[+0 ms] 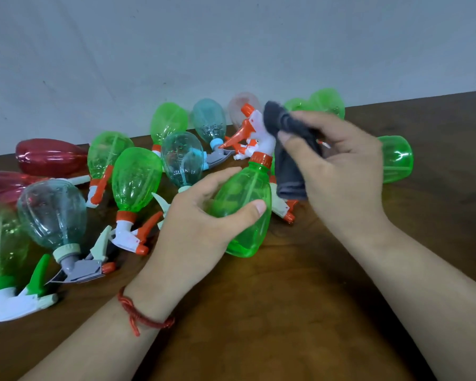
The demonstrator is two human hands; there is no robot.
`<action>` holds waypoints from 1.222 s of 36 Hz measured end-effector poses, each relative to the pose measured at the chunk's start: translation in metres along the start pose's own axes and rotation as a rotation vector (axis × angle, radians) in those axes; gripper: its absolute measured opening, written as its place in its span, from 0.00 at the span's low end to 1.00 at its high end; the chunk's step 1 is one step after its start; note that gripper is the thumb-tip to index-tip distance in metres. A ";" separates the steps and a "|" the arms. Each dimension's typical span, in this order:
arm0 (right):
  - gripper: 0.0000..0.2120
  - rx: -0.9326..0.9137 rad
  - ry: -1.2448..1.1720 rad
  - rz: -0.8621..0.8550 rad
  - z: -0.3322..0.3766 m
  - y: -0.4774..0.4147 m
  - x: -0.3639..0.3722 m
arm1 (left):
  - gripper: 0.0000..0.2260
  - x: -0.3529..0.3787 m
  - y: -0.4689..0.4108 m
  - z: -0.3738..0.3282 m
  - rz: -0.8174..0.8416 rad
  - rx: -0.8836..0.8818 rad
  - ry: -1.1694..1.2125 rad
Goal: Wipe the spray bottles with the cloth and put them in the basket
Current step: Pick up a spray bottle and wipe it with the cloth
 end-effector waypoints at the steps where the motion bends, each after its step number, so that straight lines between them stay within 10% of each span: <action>1: 0.10 -0.006 -0.004 -0.054 0.001 -0.002 -0.005 | 0.23 0.000 0.000 0.000 0.004 -0.004 -0.010; 14: 0.18 -0.382 0.320 0.289 0.028 0.014 0.030 | 0.26 0.004 0.010 -0.012 -0.019 0.130 -0.283; 35: 0.17 -0.289 0.335 0.172 0.024 0.010 0.017 | 0.27 0.002 0.011 -0.013 -0.044 0.094 -0.247; 44: 0.10 -0.027 -0.060 0.084 0.018 0.002 0.002 | 0.26 -0.001 0.005 -0.006 -0.041 0.051 -0.138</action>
Point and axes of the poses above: each hand's wrist, its own y-axis away from the middle knuckle, its own x-axis out of the palm, z = x × y, the point moved 7 cm from there along -y, towards the middle knuckle, and after that the axes turned 6 degrees about y, right-handed, at the moved point
